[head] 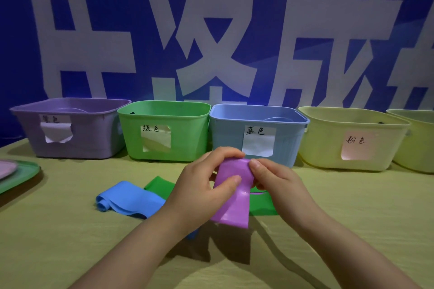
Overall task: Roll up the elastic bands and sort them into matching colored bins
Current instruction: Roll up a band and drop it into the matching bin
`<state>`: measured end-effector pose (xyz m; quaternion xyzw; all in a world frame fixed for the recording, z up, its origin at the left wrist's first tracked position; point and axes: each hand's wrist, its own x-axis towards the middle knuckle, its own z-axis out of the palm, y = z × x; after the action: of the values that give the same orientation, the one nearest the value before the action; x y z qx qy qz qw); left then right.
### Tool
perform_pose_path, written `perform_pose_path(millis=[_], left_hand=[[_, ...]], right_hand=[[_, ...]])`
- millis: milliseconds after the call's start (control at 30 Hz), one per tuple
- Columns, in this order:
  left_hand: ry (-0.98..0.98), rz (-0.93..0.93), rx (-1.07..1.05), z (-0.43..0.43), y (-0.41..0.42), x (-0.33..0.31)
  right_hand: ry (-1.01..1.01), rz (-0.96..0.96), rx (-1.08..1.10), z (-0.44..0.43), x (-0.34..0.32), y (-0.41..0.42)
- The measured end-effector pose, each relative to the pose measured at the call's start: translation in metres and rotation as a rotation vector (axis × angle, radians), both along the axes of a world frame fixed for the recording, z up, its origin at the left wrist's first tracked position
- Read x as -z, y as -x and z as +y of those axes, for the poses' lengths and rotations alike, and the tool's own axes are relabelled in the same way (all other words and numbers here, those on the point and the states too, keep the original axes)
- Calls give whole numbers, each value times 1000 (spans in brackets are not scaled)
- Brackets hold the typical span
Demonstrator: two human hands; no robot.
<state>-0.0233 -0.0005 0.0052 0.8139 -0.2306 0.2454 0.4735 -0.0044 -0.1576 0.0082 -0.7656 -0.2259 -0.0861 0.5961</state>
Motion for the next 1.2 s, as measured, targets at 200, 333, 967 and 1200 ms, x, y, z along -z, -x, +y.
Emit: perform_pose_path(millis=[200, 333, 967, 1200], left_hand=[[-13, -40, -54, 2, -6, 4], [17, -21, -80, 3, -5, 4], [-104, -141, -139, 3, -6, 4], [-151, -190, -209, 6, -9, 3]], right_hand=[[57, -107, 62, -1, 2, 0], [150, -233, 49, 1, 2, 3], [72, -91, -10, -2, 3, -1], [-37, -43, -83, 0, 5, 0]])
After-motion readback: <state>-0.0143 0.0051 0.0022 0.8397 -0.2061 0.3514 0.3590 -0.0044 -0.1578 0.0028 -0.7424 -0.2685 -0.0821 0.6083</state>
